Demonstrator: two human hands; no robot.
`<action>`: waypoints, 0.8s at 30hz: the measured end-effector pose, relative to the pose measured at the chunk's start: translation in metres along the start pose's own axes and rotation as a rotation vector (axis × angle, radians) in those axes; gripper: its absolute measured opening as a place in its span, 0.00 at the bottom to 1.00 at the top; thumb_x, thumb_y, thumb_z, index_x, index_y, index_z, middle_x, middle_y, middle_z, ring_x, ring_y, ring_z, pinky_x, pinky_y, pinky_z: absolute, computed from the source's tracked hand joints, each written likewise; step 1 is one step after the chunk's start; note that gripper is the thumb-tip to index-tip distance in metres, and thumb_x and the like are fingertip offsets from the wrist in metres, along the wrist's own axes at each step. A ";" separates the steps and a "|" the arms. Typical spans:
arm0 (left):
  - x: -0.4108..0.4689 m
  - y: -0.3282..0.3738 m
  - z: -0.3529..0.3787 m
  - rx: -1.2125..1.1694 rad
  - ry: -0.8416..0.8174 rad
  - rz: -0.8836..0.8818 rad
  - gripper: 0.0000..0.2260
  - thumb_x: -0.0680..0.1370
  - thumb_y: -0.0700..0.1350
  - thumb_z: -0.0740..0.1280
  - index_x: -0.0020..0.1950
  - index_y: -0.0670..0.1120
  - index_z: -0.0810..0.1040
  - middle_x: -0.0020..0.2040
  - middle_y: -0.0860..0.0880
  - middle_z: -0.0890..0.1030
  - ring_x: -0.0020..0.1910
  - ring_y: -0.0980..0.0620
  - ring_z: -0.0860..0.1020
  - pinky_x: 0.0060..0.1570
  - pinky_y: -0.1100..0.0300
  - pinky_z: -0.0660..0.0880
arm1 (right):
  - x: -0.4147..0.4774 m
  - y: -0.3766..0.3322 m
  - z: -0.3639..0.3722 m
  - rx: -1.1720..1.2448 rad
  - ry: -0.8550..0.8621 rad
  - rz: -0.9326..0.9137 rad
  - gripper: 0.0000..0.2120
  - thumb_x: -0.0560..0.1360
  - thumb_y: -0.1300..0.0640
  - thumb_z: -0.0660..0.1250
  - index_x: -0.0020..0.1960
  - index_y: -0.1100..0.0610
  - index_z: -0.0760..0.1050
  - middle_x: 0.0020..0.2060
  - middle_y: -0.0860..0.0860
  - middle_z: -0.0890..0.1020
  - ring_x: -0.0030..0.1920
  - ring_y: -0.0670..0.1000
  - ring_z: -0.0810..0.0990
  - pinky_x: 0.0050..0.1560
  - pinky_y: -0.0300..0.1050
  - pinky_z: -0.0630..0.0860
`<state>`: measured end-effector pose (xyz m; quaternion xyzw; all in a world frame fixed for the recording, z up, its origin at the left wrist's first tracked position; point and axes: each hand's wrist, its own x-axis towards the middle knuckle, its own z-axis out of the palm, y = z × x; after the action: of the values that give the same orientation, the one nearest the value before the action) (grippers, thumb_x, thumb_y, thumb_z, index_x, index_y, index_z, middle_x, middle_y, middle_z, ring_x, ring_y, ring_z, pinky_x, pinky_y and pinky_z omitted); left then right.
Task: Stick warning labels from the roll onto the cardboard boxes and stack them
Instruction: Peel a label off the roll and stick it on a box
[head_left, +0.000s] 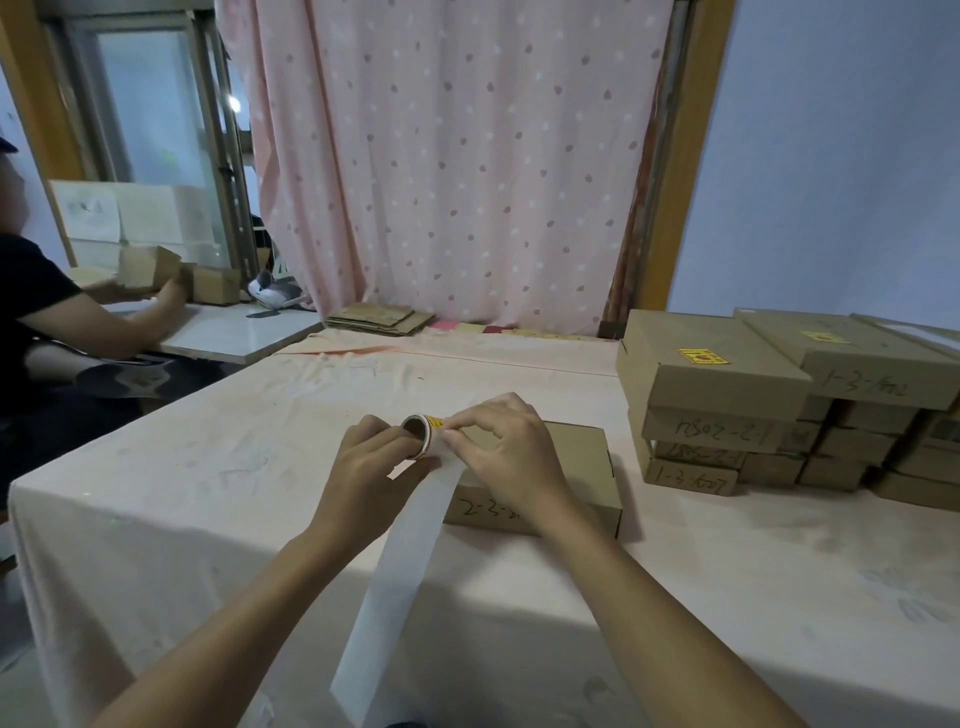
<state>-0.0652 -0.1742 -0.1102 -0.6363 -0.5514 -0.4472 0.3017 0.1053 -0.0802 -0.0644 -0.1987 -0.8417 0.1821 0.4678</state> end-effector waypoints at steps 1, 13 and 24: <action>-0.001 -0.001 0.000 -0.012 -0.003 -0.009 0.10 0.76 0.49 0.71 0.44 0.43 0.83 0.41 0.55 0.83 0.39 0.47 0.70 0.41 0.52 0.70 | 0.000 0.000 0.000 0.015 0.007 0.013 0.02 0.74 0.54 0.75 0.46 0.49 0.87 0.44 0.40 0.85 0.54 0.45 0.76 0.59 0.43 0.72; -0.016 -0.017 -0.010 -0.092 -0.067 -0.184 0.06 0.73 0.45 0.74 0.41 0.42 0.82 0.41 0.61 0.79 0.41 0.47 0.71 0.41 0.61 0.68 | 0.004 0.025 -0.008 0.418 0.264 0.547 0.04 0.76 0.56 0.74 0.42 0.51 0.84 0.39 0.43 0.86 0.40 0.39 0.81 0.44 0.35 0.76; -0.004 -0.050 -0.001 0.194 -0.498 -0.574 0.07 0.73 0.39 0.65 0.34 0.43 0.76 0.31 0.49 0.77 0.45 0.47 0.68 0.37 0.48 0.73 | -0.004 0.039 -0.012 0.478 0.321 0.590 0.02 0.77 0.56 0.73 0.46 0.50 0.81 0.44 0.46 0.85 0.46 0.47 0.83 0.37 0.31 0.74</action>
<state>-0.1142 -0.1660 -0.1184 -0.5138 -0.8030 -0.2911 0.0804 0.1236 -0.0474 -0.0801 -0.3432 -0.5990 0.4655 0.5539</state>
